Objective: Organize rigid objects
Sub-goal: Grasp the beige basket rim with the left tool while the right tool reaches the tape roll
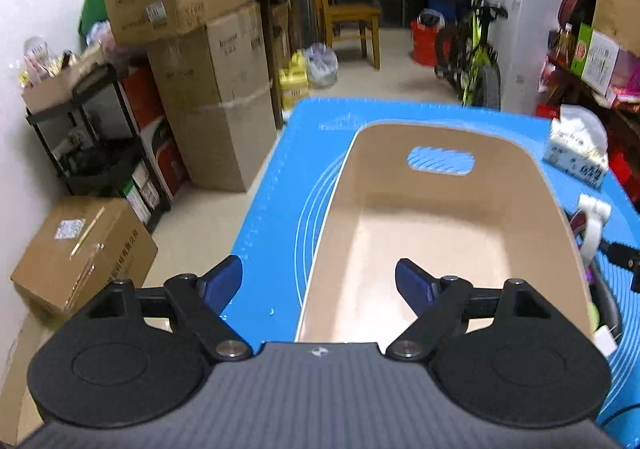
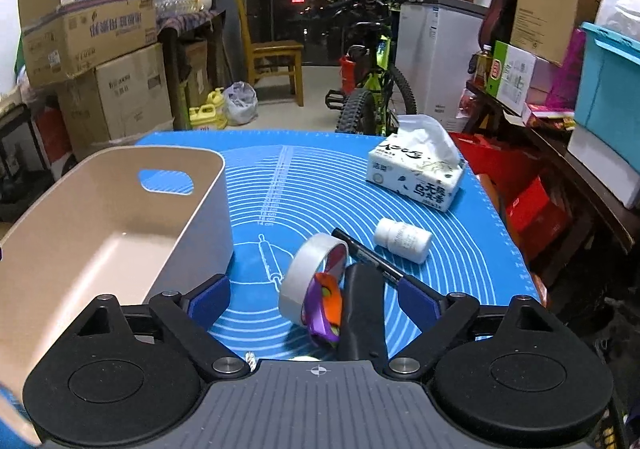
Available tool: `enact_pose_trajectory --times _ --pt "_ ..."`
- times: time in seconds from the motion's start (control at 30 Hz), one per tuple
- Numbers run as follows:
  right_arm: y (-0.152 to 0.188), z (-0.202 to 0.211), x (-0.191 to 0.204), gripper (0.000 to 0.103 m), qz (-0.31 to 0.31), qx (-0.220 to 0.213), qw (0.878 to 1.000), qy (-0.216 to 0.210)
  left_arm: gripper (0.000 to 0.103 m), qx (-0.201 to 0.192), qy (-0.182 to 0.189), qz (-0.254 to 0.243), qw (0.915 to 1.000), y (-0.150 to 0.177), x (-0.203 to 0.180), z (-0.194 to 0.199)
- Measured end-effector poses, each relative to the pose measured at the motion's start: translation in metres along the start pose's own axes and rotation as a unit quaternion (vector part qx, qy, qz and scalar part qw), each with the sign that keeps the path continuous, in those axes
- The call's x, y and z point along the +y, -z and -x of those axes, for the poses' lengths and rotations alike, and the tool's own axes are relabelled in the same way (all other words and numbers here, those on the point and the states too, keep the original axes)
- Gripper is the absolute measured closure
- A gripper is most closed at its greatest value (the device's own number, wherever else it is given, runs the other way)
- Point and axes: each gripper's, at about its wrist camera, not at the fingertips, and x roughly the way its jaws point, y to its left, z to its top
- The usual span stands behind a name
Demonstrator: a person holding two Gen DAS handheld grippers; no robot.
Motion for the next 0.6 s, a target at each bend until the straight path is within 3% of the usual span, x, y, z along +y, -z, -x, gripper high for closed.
enact_pose_trajectory --times 0.37,0.53,0.6 --pt "-0.004 -0.058 0.012 0.02 0.021 0.019 0.999 0.038 0.048 0.063 0.034 -0.003 0.9974 0.001 0.011 -0.041" --pt "-0.007 -0.076 0.014 0.027 0.016 0.022 0.998 0.053 0.078 0.082 0.055 0.001 0.9951 0.002 0.014 -0.049" --pt "-0.005 -0.081 0.017 0.032 0.023 0.026 0.998 0.056 0.079 0.086 0.052 -0.003 0.9949 0.002 0.014 -0.051"
